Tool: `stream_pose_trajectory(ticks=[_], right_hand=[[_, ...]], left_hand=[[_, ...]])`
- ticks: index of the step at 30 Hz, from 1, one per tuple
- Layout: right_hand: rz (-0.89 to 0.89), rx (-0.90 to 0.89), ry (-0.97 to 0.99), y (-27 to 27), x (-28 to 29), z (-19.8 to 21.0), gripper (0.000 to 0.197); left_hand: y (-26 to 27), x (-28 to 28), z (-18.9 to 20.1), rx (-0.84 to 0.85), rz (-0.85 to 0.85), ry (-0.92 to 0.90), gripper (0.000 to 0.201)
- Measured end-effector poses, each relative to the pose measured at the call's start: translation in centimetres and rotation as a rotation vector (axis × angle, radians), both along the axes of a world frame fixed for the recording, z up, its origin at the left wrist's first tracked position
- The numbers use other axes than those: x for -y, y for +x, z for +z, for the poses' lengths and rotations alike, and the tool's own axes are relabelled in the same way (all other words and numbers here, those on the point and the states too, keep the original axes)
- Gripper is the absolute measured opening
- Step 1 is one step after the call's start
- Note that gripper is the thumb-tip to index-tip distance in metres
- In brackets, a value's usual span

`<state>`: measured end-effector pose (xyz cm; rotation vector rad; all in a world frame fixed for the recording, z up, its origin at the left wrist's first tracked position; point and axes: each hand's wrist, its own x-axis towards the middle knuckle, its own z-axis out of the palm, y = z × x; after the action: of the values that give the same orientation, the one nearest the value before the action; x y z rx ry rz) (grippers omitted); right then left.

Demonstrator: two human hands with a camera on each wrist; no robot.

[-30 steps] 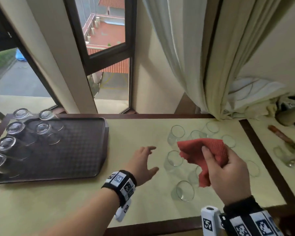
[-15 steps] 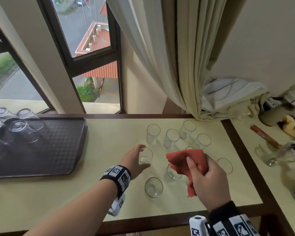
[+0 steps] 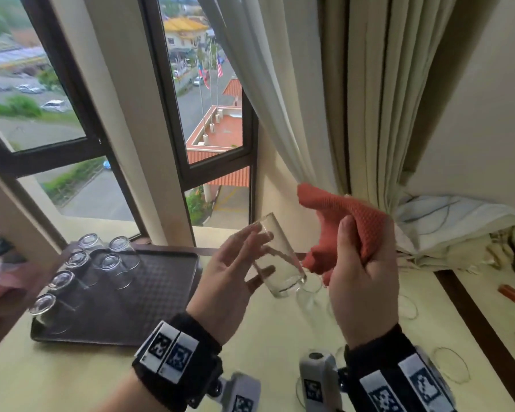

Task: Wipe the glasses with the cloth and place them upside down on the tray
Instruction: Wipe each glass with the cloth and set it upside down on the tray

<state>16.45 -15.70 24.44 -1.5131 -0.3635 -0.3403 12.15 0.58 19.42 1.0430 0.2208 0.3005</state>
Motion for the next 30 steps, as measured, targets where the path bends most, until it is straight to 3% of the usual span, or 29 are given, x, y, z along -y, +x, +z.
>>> stream_pose_trajectory(ticks=[5, 9, 11, 14, 16, 19, 21, 24, 26, 30], right_hand=[[0.291, 0.202, -0.240, -2.0, -4.9, -0.2, 0.055], [0.309, 0.515, -0.400, -2.8, -5.1, -2.0, 0.060], [0.320, 0.585, -0.421, -3.1, -5.3, -3.0, 0.060], [0.317, 0.457, -0.365, -3.5, -6.3, -3.0, 0.057], [0.335, 0.254, -0.291, -3.8, -7.2, -1.9, 0.052], [0.324, -0.019, -0.178, -3.2, -8.2, 0.6, 0.033], [0.340, 0.068, -0.200, -2.8, -8.8, 1.7, 0.042], [0.374, 0.433, -0.351, -3.2, -8.8, 1.7, 0.059], [0.372, 0.592, -0.441, -3.5, -8.4, 0.3, 0.059], [0.364, 0.468, -0.459, -3.9, -7.9, -3.0, 0.062]], left_hand=[[0.2, -0.4, 4.4, 0.139, 0.024, -0.101, 0.074], [-0.9, -3.0, 7.2, 0.141, 0.015, -0.045, 0.073], [-1.4, -3.9, 7.6, 0.153, -0.009, -0.015, 0.073], [-1.8, -4.4, 7.7, 0.174, 0.006, -0.017, 0.084], [-1.9, -4.5, 8.1, 0.167, 0.038, -0.049, 0.091], [-2.0, -4.2, 8.2, 0.191, 0.044, -0.096, 0.072], [-2.0, -4.0, 8.4, 0.185, 0.037, -0.081, 0.078], [-1.9, -4.5, 8.6, 0.181, 0.056, -0.145, 0.077], [-1.8, -5.5, 8.7, 0.175, 0.027, -0.174, 0.071], [-1.4, -7.2, 9.2, 0.141, 0.123, -0.049, 0.073]])
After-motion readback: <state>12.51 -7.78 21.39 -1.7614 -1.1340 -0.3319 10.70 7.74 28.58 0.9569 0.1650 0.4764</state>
